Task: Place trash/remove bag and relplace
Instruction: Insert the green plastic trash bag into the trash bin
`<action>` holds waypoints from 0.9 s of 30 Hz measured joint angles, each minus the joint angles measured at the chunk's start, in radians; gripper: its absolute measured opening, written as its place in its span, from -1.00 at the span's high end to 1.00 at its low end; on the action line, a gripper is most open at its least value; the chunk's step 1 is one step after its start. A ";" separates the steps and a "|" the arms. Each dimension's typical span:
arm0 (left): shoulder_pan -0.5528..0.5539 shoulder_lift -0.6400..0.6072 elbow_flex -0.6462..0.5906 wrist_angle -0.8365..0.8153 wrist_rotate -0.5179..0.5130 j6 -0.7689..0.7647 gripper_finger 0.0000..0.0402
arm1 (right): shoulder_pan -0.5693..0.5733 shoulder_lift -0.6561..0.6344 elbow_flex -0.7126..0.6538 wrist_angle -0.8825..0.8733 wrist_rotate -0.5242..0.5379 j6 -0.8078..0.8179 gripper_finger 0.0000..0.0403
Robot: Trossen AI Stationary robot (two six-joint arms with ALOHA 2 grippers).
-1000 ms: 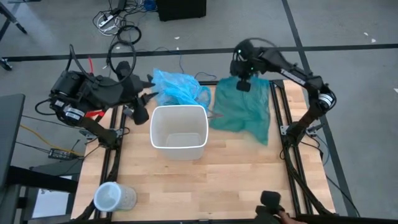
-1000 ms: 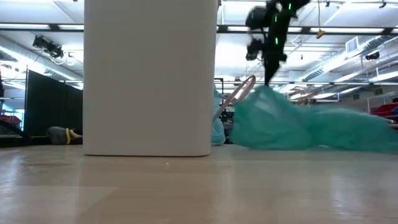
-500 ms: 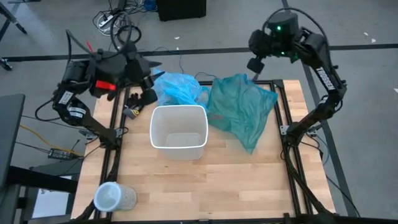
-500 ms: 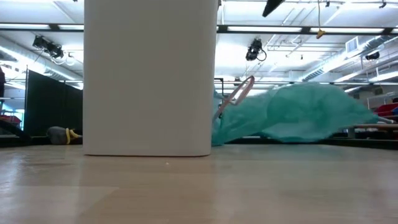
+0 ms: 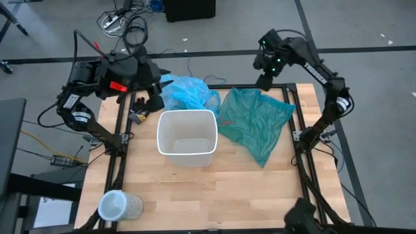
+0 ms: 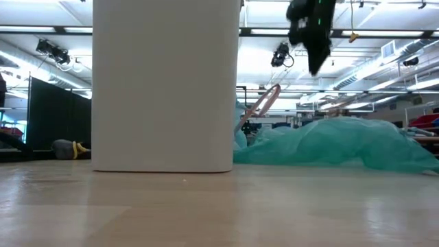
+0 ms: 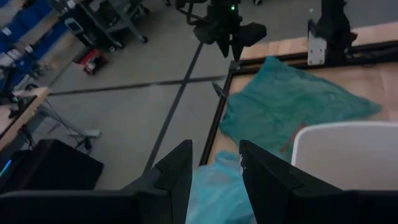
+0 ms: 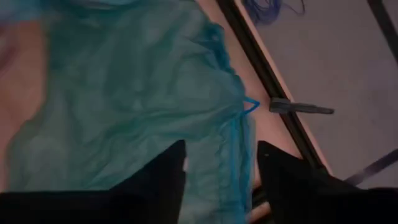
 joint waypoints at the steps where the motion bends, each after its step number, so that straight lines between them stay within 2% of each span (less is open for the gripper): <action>1: 0.000 0.000 0.000 -0.012 0.000 -0.009 0.29 | -0.012 0.000 -0.046 0.042 0.000 0.005 0.04; 5: 0.000 0.000 0.000 -0.061 0.003 -0.044 0.29 | -0.056 0.000 -0.215 0.195 -0.010 0.031 -0.14; 10: 0.000 0.000 0.000 -0.117 0.004 -0.083 0.29 | -0.097 0.000 -0.375 0.333 0.011 0.083 -0.18; 16: 0.000 0.000 0.000 -0.130 0.004 -0.105 0.29 | -0.133 0.000 -0.513 0.349 -0.009 0.138 -0.13; 27: 0.000 0.000 0.000 -0.123 0.004 -0.107 0.29 | -0.150 -0.001 -0.641 0.381 -0.017 0.118 -0.12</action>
